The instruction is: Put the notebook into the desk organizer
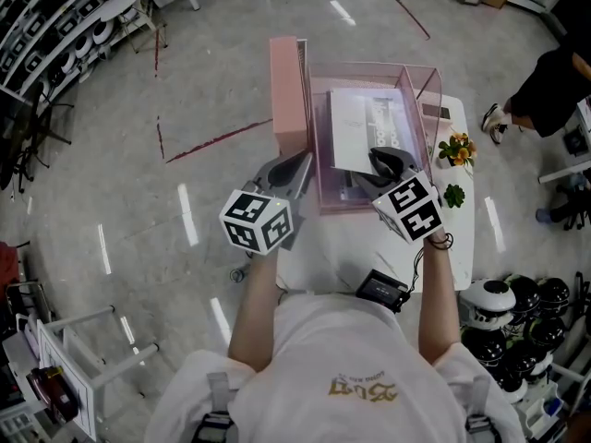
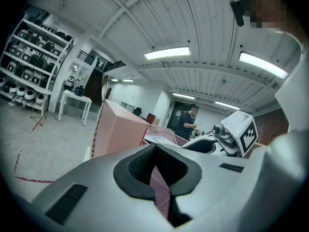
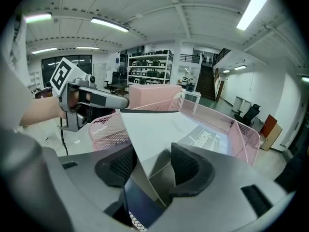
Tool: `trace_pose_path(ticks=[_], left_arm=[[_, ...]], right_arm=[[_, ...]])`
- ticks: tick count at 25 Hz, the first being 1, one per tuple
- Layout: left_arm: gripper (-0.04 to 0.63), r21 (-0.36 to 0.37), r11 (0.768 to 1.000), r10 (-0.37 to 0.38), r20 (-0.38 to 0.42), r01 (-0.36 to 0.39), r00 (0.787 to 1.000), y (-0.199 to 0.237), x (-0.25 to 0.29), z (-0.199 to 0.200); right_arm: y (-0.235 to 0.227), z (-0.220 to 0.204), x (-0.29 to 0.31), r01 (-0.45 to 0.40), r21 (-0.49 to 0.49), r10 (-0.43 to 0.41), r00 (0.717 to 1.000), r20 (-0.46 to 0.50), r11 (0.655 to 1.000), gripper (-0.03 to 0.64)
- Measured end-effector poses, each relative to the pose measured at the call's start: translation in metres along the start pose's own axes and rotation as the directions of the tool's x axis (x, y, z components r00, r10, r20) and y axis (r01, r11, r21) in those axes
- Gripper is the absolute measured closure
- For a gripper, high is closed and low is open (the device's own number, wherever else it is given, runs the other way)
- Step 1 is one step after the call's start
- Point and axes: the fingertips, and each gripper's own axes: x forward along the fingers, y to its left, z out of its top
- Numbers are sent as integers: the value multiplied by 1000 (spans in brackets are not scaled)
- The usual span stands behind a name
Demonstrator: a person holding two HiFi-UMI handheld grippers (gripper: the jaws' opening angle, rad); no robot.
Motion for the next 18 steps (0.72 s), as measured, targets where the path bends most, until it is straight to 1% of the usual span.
trace_pose_path(ticks=[2,6,9,11,15,18], left_arm=[[580,-2,1000,-1,-1,1,1000,0,0,1],[581,-9,1000,-9,-3,9,1000,0,0,0],[581,-15,1000,-13,-5,13,1000,0,1,-1],[581,-22,1000,-15,-4,15,1000,0,1,0],[581,-27,1000,-13,-5,13,1000,0,1,-2],[581,-27,1000,-10,-9,10,1000,1,0,-4]], right_arm=[[1,0,0,-14,3,14,1000,-4,1000,393],[2,-1,0,-52,14,52,999,-12,999,345],[11,0,-2,-116,21,116,993,-6,993,270],[16,3,-2,-140,23,140,990,9,990,262],[15,4,-1,-123,26,122,992,25,992,262],[16,4,-2,-113,49,111,993,51,992,264]])
